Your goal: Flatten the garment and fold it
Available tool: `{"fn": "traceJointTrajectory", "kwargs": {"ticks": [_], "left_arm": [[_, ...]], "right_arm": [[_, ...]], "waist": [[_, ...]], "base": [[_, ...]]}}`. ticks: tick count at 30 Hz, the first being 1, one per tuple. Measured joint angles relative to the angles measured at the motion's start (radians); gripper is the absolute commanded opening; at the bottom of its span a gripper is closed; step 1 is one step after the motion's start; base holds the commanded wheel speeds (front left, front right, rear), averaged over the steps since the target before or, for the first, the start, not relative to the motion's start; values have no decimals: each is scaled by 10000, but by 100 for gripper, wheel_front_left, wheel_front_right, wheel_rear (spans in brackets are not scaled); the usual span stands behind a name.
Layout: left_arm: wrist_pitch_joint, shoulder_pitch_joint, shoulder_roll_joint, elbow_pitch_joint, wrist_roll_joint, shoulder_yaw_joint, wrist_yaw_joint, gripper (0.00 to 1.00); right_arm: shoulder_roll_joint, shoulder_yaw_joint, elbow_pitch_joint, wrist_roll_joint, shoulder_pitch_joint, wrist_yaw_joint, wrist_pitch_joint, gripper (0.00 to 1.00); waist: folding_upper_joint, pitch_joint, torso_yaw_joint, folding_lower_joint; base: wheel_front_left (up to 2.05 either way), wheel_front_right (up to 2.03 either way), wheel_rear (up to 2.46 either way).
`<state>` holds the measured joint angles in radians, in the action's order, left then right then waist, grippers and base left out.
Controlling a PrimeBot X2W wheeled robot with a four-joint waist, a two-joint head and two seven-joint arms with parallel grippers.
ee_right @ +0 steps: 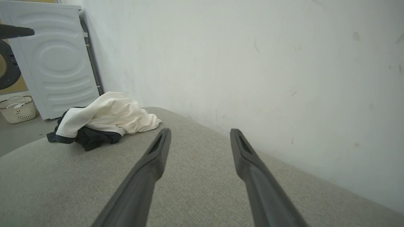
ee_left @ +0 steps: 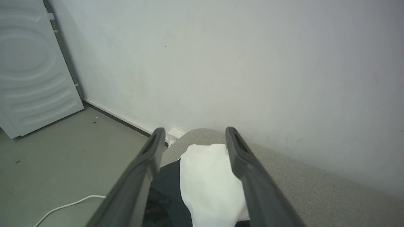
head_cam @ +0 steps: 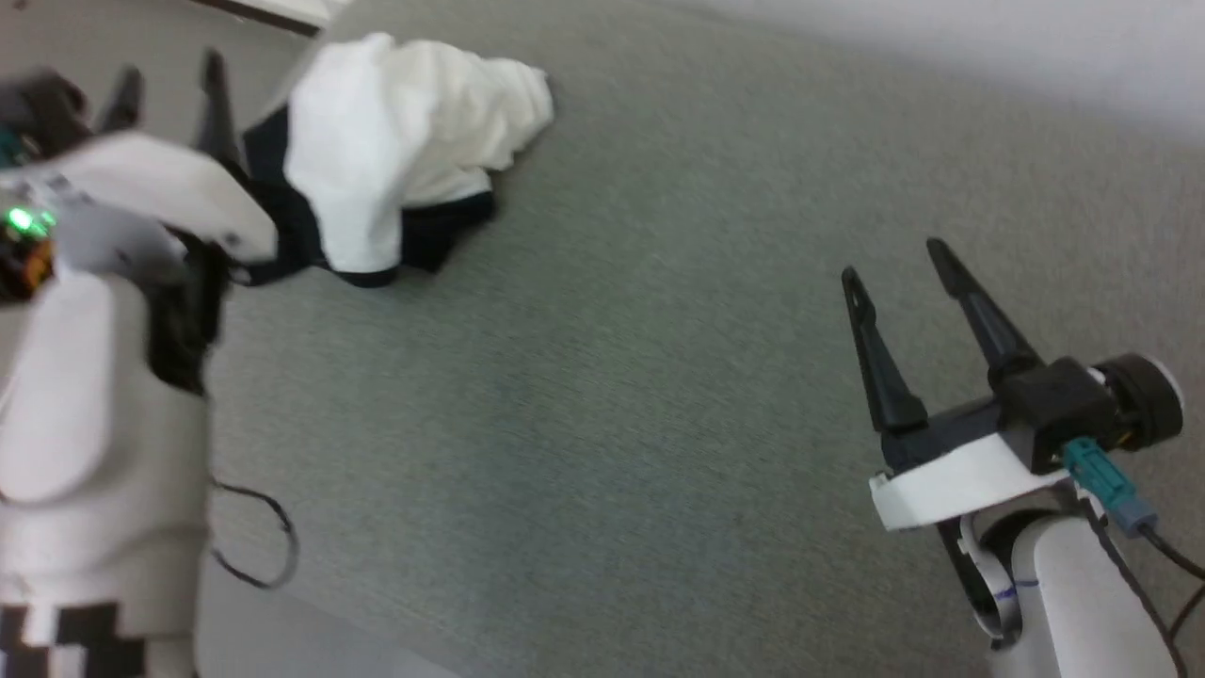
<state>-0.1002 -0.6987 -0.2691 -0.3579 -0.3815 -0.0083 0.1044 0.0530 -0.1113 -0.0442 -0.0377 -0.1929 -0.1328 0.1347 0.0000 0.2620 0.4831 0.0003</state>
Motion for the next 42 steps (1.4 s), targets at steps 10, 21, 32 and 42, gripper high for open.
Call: {"fn": "traceJointTrajectory", "kwargs": {"ticks": [10, 21, 32, 42], "left_arm": [[-3889, -2022, -1446, -857, -1014, 732, 155, 100], [-7687, -954, -2564, -433, -1350, 1381, 1724, 100], [-6142, 644, -3833, 387, -437, 1515, 1461, 0], [-842, -792, -4295, 217, 1018, 449, 359, 0]], "right_arm": [[38, 79, -353, 255, -889, 2, 171, 100], [-17, 82, 19, 650, -1290, 0, 706, 100], [-59, -192, 1081, 1135, -1233, 0, 991, 100], [-46, -59, 1898, 1499, 48, 0, 1041, 100]], "waist": [[0, 2233, -1545, 1], [0, 3798, -3443, -3], [0, 3224, -4367, -1], [0, 771, -4582, -5]], "base": [[0, 0, 0], [0, 0, 0], [0, 0, 0], [0, 0, 0]]}}
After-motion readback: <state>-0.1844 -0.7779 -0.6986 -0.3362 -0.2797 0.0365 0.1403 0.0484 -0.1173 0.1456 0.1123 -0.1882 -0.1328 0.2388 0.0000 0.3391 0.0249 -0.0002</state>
